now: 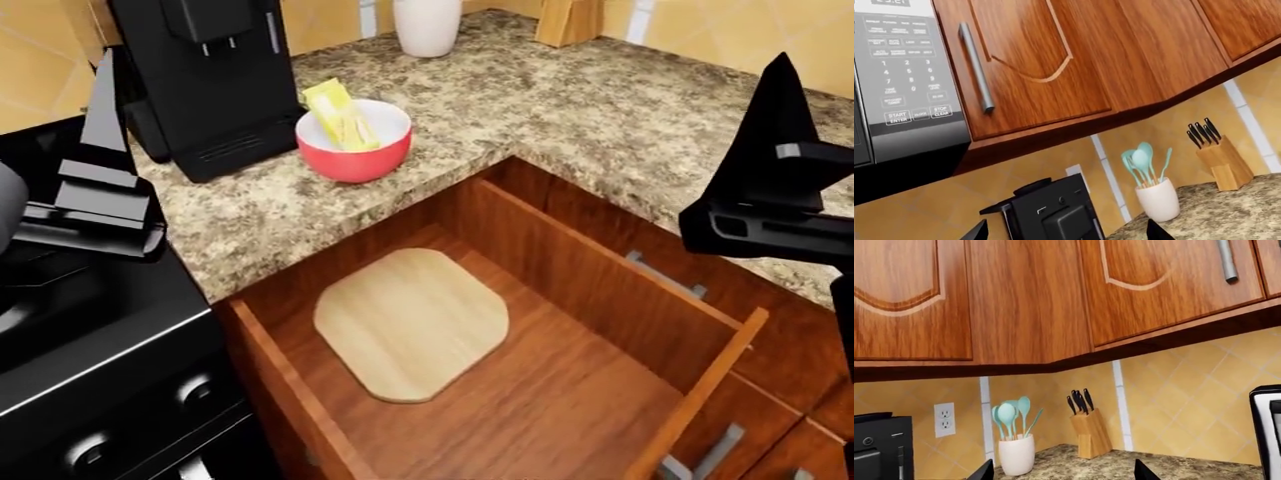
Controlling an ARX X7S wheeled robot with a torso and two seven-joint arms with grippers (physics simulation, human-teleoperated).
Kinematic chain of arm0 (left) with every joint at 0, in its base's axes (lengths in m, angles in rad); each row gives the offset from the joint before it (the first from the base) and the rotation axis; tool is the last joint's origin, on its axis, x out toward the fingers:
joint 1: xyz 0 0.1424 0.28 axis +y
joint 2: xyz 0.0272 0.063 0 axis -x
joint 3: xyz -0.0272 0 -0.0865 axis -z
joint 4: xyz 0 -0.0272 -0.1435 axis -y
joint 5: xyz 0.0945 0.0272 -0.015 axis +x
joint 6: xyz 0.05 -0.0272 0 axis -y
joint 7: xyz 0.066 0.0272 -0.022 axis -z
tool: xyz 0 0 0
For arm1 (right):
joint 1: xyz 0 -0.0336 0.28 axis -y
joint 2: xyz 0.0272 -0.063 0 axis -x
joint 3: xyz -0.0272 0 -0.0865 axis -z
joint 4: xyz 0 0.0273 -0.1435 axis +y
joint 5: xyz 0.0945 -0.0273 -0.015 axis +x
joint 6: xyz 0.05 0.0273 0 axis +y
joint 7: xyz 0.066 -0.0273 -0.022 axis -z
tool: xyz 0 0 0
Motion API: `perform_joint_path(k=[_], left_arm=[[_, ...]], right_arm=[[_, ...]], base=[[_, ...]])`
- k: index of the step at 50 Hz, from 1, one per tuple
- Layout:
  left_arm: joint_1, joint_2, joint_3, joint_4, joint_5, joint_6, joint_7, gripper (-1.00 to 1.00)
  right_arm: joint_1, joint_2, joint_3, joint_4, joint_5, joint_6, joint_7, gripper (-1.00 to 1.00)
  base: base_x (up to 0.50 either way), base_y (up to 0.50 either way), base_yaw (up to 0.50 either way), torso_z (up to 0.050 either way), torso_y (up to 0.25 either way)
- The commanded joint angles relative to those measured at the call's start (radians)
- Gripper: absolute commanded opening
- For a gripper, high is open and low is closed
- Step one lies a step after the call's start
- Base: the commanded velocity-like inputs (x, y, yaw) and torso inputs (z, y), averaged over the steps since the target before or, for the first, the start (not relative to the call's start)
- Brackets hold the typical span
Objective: Place the bar in the bowl and close the drawer.
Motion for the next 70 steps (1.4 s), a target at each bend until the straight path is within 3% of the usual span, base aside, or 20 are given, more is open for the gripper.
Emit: perform_joint_path(k=[1, 10, 15, 24, 36, 51, 70], left_arm=[[0.011, -0.02, 0.004, -0.001, -0.001, 0.023, -0.006, 1.0], [-0.131, 0.016, 0.107, -0.042, 0.002, -0.019, 0.012, 1.0], [-0.239, 0.072, 0.204, -0.125, 0.124, -0.046, 0.112, 1.0], [-0.304, 0.137, 0.3, -0.282, 0.306, 0.006, 0.246, 1.0], [-0.367, 0.132, 0.306, -0.324, 0.305, -0.014, 0.26, 1.0], [-0.341, 0.112, 0.288, -0.303, 0.289, -0.009, 0.243, 1.0], [-0.314, 0.108, 0.293, -0.298, 0.304, 0.006, 0.236, 1.0]], right_arm=[[-0.005, -0.008, -0.003, -0.002, 0.003, 0.001, -0.002, 1.0], [-0.001, -0.012, -0.002, 0.004, 0.008, 0.01, -0.005, 1.0], [-0.016, -0.014, -0.007, 0.007, -0.006, 0.002, -0.007, 1.0], [-0.049, -0.015, -0.019, 0.018, -0.034, -0.02, -0.015, 1.0], [-0.078, -0.019, -0.03, 0.02, -0.061, -0.034, -0.015, 1.0], [-0.097, -0.033, -0.035, 0.029, -0.073, -0.037, -0.012, 1.0], [-0.111, -0.021, -0.03, 0.03, -0.099, -0.043, -0.003, 1.0]], base=[[0.0, 0.0, -0.39, 0.0, 0.0], [0.0, 0.0, -0.4, 0.0, 0.0], [0.0, 0.0, -0.4, 0.0, 0.0], [0.0, 0.0, -0.4, 0.0, 0.0], [0.0, 0.0, -0.41, 0.0, 0.0], [0.0, 0.0, -0.41, 0.0, 0.0], [0.26, 0.12, 0.0, 0.0, 0.0]])
